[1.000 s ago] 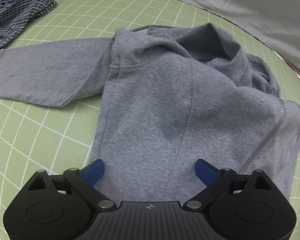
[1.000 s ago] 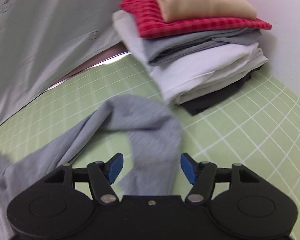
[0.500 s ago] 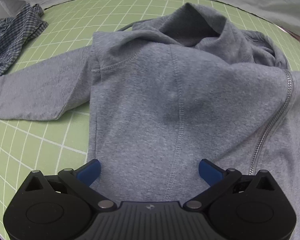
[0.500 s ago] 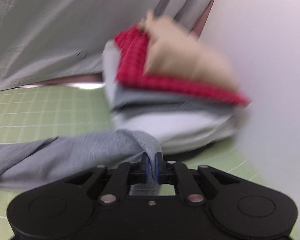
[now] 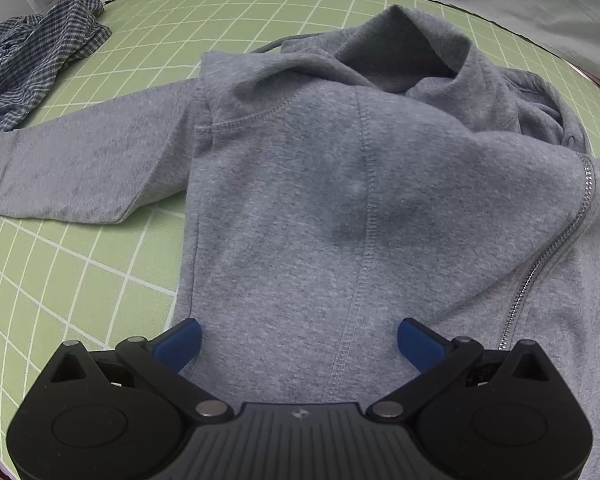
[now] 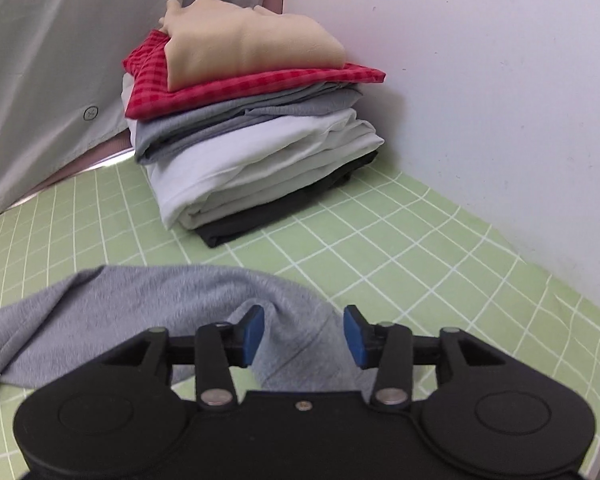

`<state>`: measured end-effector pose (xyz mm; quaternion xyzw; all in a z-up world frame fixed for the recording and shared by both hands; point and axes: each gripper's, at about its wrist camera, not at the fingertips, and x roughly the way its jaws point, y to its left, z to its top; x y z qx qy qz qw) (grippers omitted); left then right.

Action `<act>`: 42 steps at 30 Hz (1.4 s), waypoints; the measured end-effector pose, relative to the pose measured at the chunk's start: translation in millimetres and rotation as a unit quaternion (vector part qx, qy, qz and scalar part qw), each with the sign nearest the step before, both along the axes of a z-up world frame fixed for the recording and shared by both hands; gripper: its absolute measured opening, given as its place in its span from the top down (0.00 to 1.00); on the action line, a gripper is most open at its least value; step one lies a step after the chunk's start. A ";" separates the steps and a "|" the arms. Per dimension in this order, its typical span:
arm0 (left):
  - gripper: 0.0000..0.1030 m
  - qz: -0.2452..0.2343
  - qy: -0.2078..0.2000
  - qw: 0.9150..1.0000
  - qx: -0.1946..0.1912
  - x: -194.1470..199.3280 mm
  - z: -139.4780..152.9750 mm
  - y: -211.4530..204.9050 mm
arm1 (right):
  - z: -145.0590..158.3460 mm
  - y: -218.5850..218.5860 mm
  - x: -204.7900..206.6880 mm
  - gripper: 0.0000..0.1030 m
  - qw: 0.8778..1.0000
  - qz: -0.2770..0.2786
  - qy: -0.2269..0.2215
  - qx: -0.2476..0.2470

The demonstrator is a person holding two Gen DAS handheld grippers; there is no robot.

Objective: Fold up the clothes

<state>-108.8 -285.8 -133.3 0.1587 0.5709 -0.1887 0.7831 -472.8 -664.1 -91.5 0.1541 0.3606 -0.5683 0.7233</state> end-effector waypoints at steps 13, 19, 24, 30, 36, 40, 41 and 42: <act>0.00 0.003 -0.015 1.000 -0.010 -4.2 -1.1 8.7 | 15.4 -12.0 5.6 0.43 0.998 0.041 -0.033 -0.019; 0.00 0.004 -0.018 1.000 -0.011 -3.4 -1.4 9.6 | 37.2 8.7 9.5 0.93 0.994 0.068 -0.012 -0.085; 0.00 0.005 -0.020 1.000 -0.012 -4.4 -0.7 8.9 | 55.4 25.9 12.8 0.94 0.986 0.090 0.005 -0.140; 0.00 0.005 -0.022 1.000 -0.014 -1.4 -2.5 10.4 | 14.8 91.4 7.7 0.94 0.990 0.118 0.027 -0.076; 0.00 0.005 -0.026 1.000 -0.016 -3.5 -2.0 11.3 | -5.4 141.2 1.3 0.92 0.992 0.126 0.008 -0.017; 0.00 0.004 -0.031 0.999 -0.018 -3.6 -2.6 13.1 | 10.4 145.5 -8.8 0.74 0.994 0.093 -0.056 0.005; 0.00 0.005 -0.032 0.999 -0.019 -4.9 -2.3 13.1 | 17.3 141.4 -15.0 0.69 0.994 0.075 -0.079 0.003; 0.00 0.005 -0.033 0.999 -0.020 -5.3 -2.3 13.3 | 23.8 133.9 -22.4 0.66 0.993 0.053 -0.101 0.000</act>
